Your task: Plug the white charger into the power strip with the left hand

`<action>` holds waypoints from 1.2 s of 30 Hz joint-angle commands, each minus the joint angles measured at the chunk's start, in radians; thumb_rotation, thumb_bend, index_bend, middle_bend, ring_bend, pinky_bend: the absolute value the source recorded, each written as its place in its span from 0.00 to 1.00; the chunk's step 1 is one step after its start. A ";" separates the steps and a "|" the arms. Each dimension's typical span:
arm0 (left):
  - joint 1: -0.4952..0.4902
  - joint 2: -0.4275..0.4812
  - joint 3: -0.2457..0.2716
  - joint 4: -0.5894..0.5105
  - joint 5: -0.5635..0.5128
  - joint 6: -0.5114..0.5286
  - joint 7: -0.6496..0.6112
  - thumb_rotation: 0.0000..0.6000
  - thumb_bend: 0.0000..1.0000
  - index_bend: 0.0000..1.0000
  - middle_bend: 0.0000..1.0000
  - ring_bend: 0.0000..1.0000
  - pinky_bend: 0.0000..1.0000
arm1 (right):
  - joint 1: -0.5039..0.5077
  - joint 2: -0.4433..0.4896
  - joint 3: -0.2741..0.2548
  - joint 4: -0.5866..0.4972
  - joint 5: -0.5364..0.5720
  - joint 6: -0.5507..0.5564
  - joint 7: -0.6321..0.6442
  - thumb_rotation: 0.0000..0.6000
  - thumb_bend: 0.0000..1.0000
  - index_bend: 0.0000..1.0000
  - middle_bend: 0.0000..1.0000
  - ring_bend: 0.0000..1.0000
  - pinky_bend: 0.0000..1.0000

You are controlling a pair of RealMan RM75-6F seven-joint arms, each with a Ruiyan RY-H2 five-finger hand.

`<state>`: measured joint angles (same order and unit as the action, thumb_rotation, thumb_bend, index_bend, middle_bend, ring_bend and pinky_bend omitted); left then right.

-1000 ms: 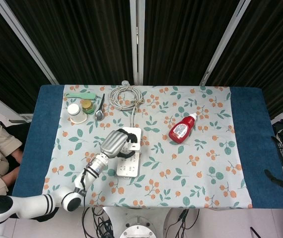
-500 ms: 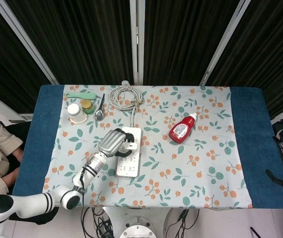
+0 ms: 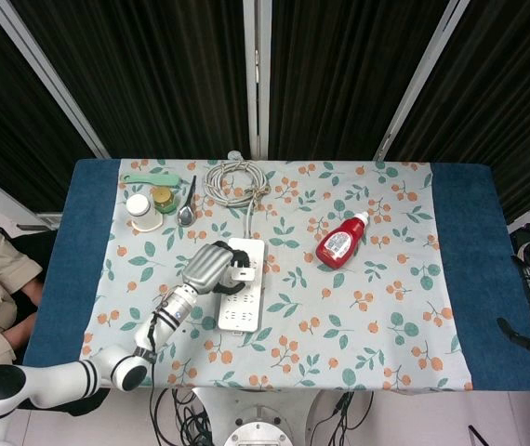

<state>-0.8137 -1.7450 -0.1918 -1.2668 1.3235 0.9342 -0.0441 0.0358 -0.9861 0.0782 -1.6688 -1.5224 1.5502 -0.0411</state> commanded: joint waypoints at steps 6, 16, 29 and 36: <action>0.000 -0.001 0.006 0.008 0.004 -0.003 -0.012 1.00 0.46 0.63 0.66 0.45 0.30 | -0.002 0.000 -0.001 -0.005 -0.001 0.003 -0.006 1.00 0.09 0.00 0.04 0.00 0.00; -0.001 0.000 0.009 0.025 0.009 -0.008 -0.033 1.00 0.46 0.63 0.66 0.45 0.30 | -0.003 -0.001 -0.001 -0.008 0.002 0.002 -0.010 1.00 0.09 0.00 0.04 0.00 0.00; -0.005 -0.005 0.010 0.038 0.011 -0.015 -0.052 1.00 0.46 0.63 0.66 0.45 0.30 | -0.007 -0.001 -0.001 -0.009 0.002 0.009 -0.011 1.00 0.09 0.00 0.04 0.00 0.00; 0.000 -0.013 0.024 0.069 0.032 -0.014 -0.109 1.00 0.46 0.63 0.66 0.45 0.29 | -0.008 -0.004 -0.002 -0.004 0.000 0.010 -0.007 1.00 0.09 0.00 0.04 0.00 0.00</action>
<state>-0.8143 -1.7556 -0.1723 -1.2052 1.3502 0.9210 -0.1452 0.0275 -0.9897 0.0766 -1.6729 -1.5227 1.5600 -0.0477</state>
